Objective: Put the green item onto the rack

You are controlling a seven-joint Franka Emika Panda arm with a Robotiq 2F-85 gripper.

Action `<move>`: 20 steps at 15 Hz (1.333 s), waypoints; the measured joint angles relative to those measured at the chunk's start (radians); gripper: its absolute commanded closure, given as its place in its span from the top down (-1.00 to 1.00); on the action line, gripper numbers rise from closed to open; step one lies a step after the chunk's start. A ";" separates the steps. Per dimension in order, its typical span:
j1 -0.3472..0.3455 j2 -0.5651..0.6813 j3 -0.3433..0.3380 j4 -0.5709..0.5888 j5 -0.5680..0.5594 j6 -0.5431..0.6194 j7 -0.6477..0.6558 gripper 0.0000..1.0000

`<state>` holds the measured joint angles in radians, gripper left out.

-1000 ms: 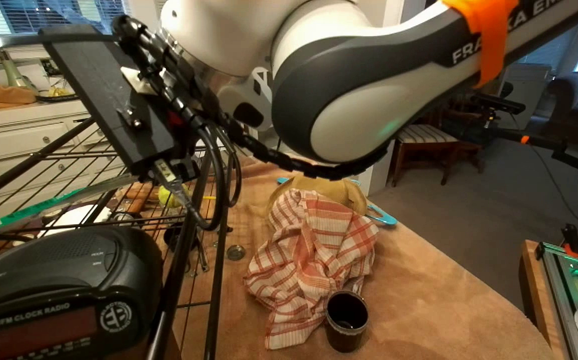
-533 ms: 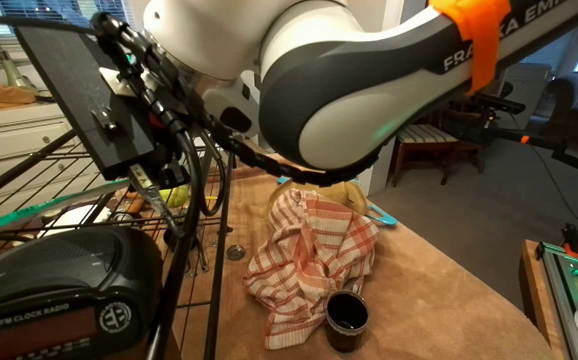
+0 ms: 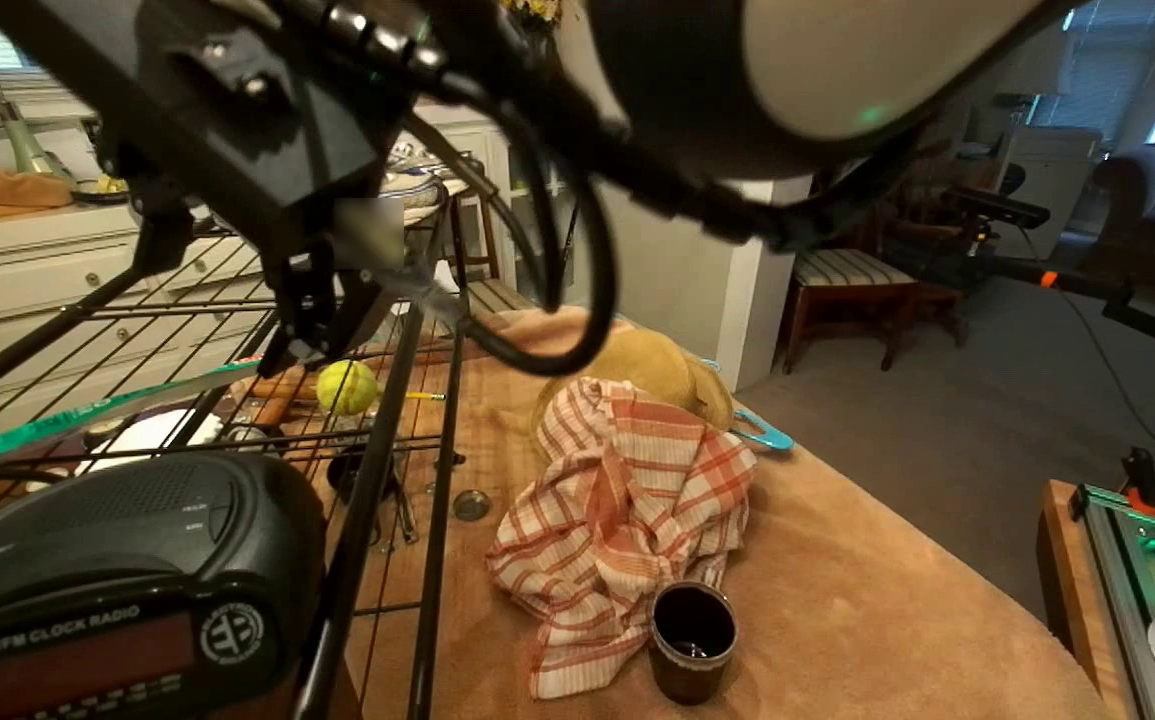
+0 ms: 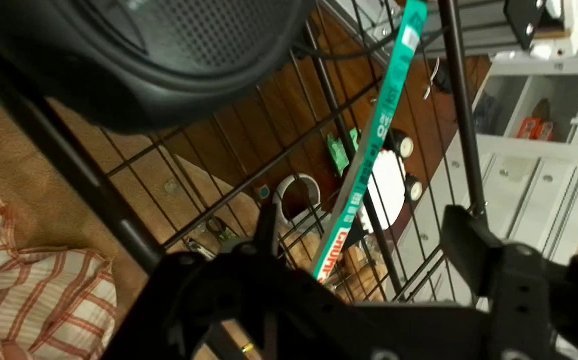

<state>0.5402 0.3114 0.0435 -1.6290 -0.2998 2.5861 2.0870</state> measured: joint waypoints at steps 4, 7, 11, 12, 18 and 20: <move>-0.131 -0.088 0.175 -0.068 0.166 -0.010 -0.314 0.99; -0.229 -0.136 0.289 -0.093 0.303 -0.098 -0.542 1.00; -0.292 -0.207 0.294 -0.101 0.455 -0.336 -0.837 1.00; -0.298 -0.228 0.275 -0.101 0.468 -0.411 -0.899 1.00; -0.321 -0.336 0.196 -0.101 0.449 -0.809 -1.172 1.00; -0.325 -0.363 0.187 -0.103 0.390 -0.907 -1.229 1.00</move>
<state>0.2150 -0.0518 0.2307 -1.7316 0.0902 1.6792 0.8578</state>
